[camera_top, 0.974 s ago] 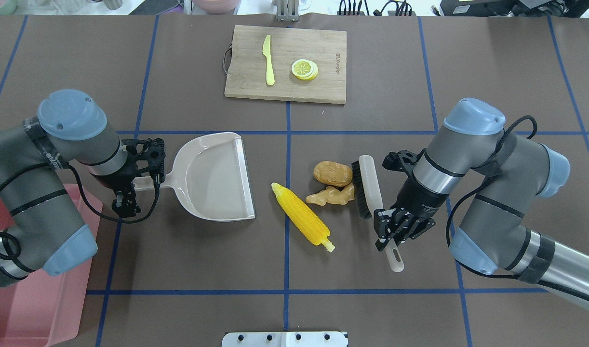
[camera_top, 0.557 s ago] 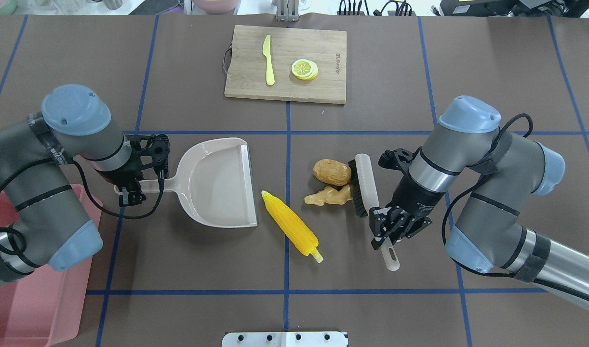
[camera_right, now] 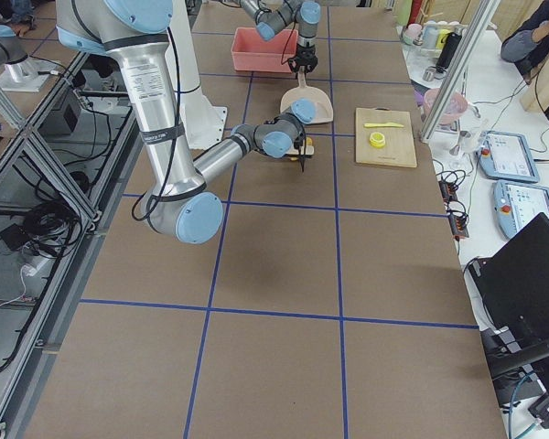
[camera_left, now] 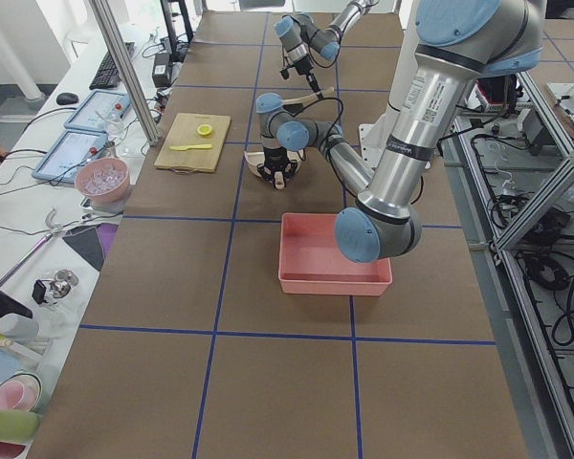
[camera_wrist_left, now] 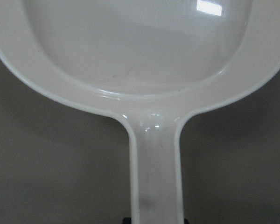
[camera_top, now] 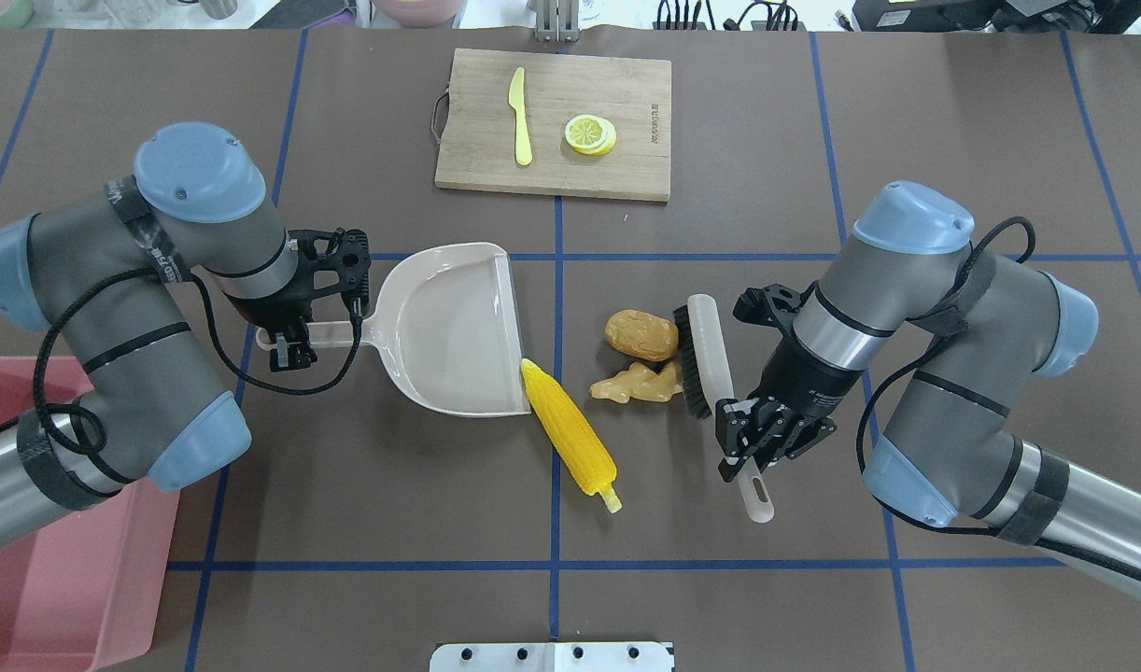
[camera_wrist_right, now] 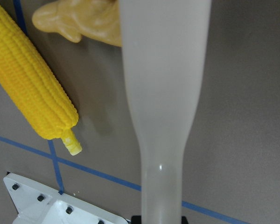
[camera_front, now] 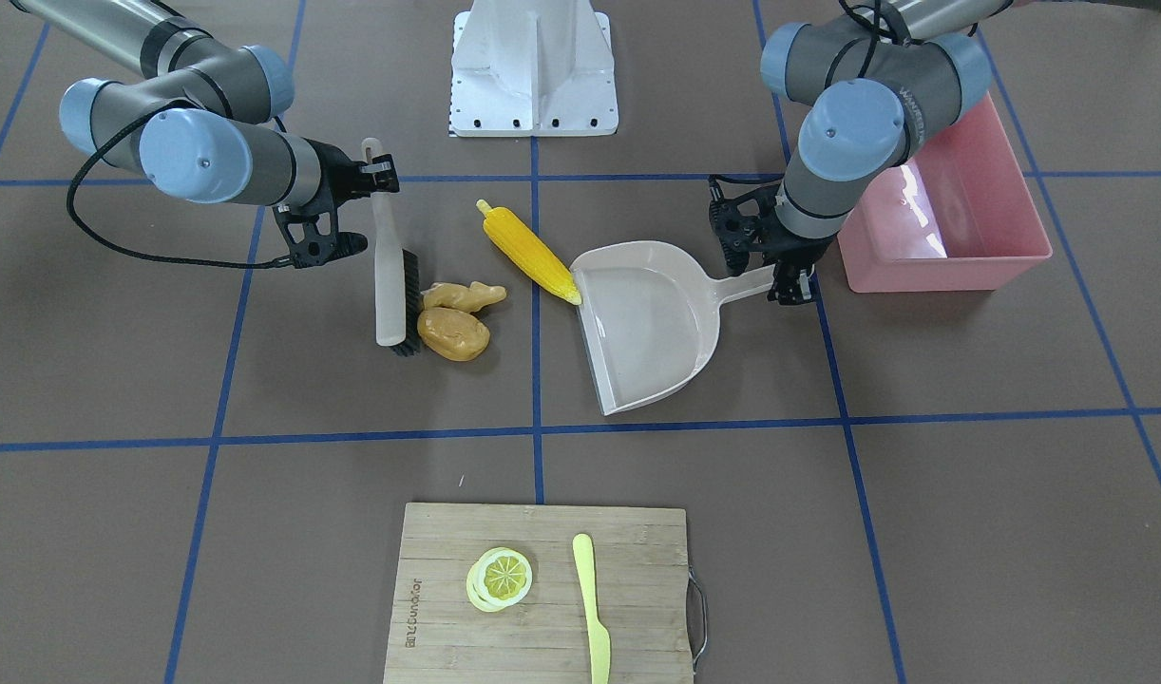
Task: Sweep and dump trash into bin
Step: 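Sweep the corn cob toward the dustpan with the brush in the right gripper, then sweep the potato and ginger into the dustpan with the right gripper's brush, then lift the brush back behind the potato with the right gripper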
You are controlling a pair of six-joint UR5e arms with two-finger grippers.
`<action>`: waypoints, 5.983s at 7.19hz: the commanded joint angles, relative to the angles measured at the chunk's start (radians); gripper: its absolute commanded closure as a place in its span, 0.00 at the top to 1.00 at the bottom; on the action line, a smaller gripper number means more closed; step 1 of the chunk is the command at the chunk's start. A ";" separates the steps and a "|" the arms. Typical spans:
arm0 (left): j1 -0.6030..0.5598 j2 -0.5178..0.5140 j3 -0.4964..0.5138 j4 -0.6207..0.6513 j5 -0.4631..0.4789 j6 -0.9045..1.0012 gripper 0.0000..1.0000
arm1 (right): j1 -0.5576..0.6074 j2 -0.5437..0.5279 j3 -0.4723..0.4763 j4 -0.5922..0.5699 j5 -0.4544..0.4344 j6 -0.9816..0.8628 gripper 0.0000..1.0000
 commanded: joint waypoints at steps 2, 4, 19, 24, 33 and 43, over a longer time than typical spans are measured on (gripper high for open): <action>0.019 -0.012 0.002 0.004 0.005 0.001 0.00 | 0.009 0.002 0.009 0.000 0.004 0.003 0.00; 0.046 -0.022 -0.001 0.004 0.003 0.001 0.00 | 0.011 0.002 0.018 0.000 0.007 0.024 0.00; 0.092 -0.049 -0.003 0.088 0.003 0.001 0.00 | 0.007 -0.007 -0.058 0.002 0.049 -0.203 0.00; 0.089 -0.046 -0.003 0.090 0.003 0.001 0.00 | -0.079 0.125 -0.104 0.000 -0.006 -0.096 0.00; 0.086 -0.042 -0.015 0.125 0.003 0.013 0.00 | 0.010 0.210 -0.091 -0.006 0.039 0.024 0.00; 0.057 -0.038 -0.012 0.143 0.003 0.034 0.00 | 0.151 0.268 -0.367 -0.012 0.063 -0.404 0.00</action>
